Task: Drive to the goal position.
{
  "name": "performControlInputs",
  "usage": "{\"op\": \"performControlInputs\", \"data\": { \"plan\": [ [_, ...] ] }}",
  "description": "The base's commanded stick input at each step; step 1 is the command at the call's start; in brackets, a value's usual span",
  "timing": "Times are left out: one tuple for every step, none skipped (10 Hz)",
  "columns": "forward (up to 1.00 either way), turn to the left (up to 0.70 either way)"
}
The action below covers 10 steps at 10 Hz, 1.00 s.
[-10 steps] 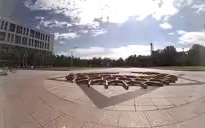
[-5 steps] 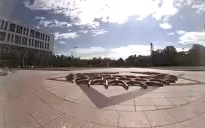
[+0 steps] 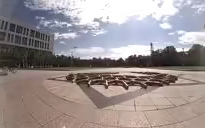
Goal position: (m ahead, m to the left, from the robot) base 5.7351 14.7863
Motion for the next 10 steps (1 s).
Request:
{"op": "performControlInputs", "data": {
  "plan": [
    [0.05, 0.00],
    [0.05, -0.01],
    [0.05, -0.01],
    [0.05, 0.00],
    [0.05, 0.00],
    [0.05, -0.01],
    [0.05, -0.01],
    [0.05, -0.01],
    [0.05, -0.01],
    [0.05, -0.01]
  ]
}}
